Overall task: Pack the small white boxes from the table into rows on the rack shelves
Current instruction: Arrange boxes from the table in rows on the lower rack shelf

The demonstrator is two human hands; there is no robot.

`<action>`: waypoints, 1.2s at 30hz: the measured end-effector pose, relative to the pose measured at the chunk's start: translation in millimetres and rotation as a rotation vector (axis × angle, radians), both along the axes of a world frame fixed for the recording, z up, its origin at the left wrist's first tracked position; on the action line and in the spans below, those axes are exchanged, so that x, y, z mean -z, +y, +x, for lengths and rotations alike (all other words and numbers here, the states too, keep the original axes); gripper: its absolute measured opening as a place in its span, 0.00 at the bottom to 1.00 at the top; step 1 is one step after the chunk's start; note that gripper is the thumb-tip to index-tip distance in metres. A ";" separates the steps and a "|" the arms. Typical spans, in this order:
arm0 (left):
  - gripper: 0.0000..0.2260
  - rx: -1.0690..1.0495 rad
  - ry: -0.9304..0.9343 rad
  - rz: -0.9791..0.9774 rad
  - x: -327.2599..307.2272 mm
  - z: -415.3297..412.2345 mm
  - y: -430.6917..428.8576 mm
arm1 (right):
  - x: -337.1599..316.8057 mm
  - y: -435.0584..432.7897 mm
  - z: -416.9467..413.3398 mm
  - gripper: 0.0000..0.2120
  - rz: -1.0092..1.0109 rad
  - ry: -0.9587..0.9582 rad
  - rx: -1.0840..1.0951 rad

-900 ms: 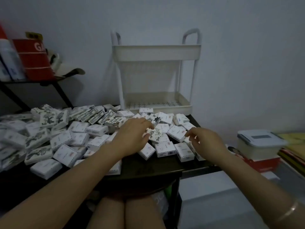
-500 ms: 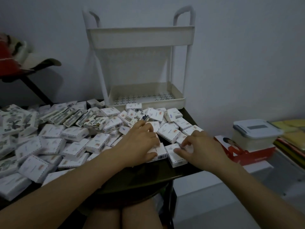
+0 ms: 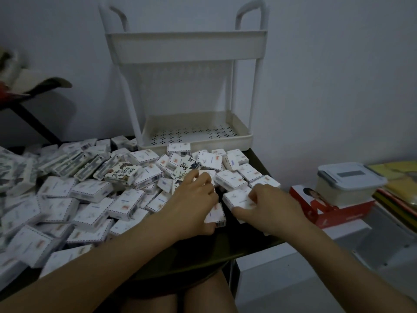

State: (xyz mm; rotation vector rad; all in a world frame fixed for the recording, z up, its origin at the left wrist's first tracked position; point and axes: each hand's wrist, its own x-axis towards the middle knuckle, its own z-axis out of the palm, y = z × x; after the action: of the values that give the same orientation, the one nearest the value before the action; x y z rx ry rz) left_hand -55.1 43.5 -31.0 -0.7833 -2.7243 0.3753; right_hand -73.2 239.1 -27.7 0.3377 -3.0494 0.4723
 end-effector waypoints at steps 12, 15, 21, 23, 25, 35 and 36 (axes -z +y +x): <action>0.31 -0.056 0.061 0.572 -0.5 14.3 3.7 | -16.1 -3.9 -11.7 0.23 -1.037 -0.348 0.091; 0.26 -0.061 0.058 0.662 -17.5 12.6 -6.2 | -21.8 -10.5 -18.1 0.16 -1.105 -0.309 0.121; 0.22 -0.183 -0.083 0.959 -35.7 9.7 -42.2 | -19.3 -28.8 -29.3 0.11 -1.181 -0.253 0.062; 0.17 -0.226 -0.142 1.013 -39.6 5.1 -59.5 | -21.8 -37.3 -35.9 0.12 -1.195 -0.225 0.044; 0.13 -0.284 -0.248 1.104 -45.9 -3.8 -77.9 | -26.5 -47.9 -46.0 0.12 -1.173 -0.180 0.024; 0.07 -0.434 -0.246 1.221 -89.3 -92.3 -170.8 | -42.6 -132.6 -146.8 0.12 -0.961 -0.009 -0.038; 0.09 -0.441 -0.246 1.199 -90.3 -101.6 -176.7 | -43.5 -143.1 -159.5 0.13 -0.911 0.019 -0.038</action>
State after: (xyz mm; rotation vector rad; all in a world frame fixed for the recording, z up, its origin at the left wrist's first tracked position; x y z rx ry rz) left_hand -156.7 -133.2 59.3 0.1208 -2.6029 -1.2365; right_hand -232.7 96.0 15.7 0.3279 -2.4441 1.7088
